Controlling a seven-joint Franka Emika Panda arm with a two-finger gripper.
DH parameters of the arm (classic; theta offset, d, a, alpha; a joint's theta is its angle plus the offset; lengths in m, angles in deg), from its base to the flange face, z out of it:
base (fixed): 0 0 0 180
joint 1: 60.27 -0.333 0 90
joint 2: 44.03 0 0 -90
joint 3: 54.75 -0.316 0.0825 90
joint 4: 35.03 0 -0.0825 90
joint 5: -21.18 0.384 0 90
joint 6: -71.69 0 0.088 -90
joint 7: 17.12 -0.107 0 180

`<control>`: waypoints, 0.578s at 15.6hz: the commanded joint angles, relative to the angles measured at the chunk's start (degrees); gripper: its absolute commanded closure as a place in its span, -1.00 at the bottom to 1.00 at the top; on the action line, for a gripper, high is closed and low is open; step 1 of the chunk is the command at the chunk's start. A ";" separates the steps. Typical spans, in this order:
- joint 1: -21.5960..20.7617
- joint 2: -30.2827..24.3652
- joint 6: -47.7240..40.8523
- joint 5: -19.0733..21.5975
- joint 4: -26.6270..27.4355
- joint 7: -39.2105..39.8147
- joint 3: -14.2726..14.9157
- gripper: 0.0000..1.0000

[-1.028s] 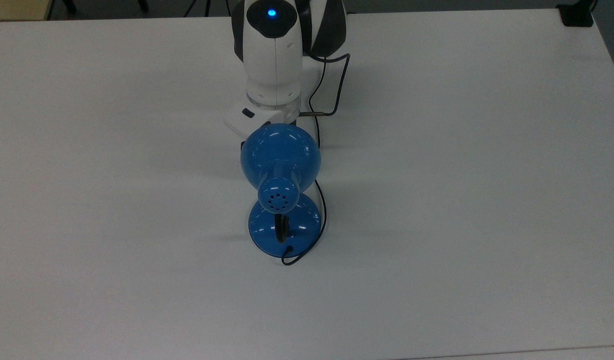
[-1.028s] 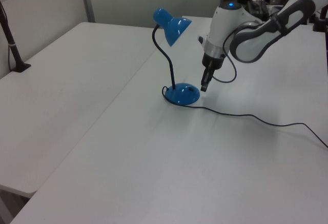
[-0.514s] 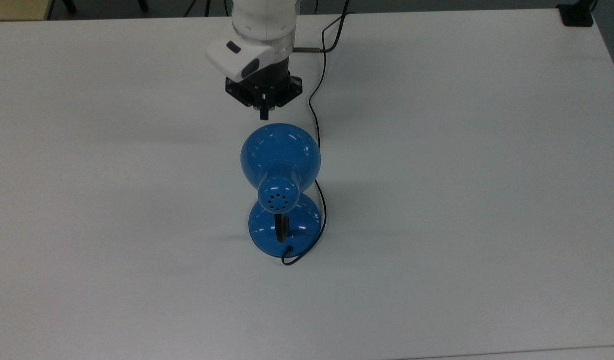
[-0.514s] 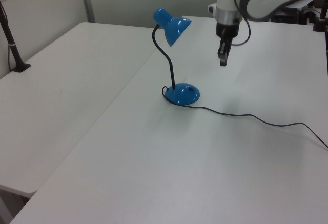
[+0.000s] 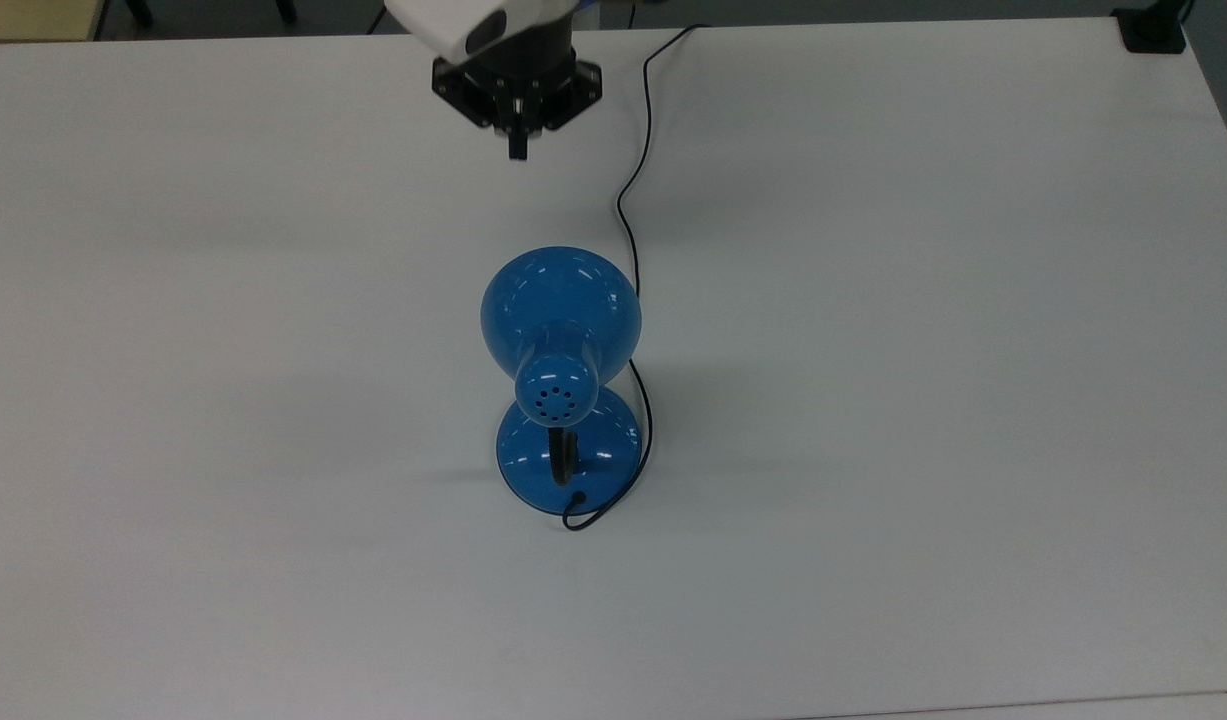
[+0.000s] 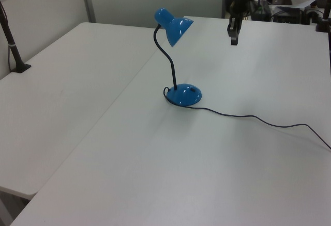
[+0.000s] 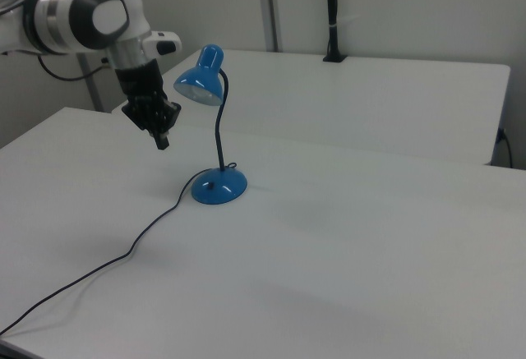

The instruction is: Turn off the lamp

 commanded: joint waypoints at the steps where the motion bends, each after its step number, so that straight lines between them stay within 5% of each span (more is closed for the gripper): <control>1: -0.51 -1.54 -5.20 -0.26 -2.65 2.86 0.20 1.00; 2: -0.51 -1.54 -5.73 -0.26 -3.35 2.86 0.20 0.97; 7: 0.02 -1.28 -7.85 0.01 -5.29 2.77 0.28 -0.16; 9: 0.02 -1.37 -7.93 -0.25 -5.29 2.42 0.37 -0.88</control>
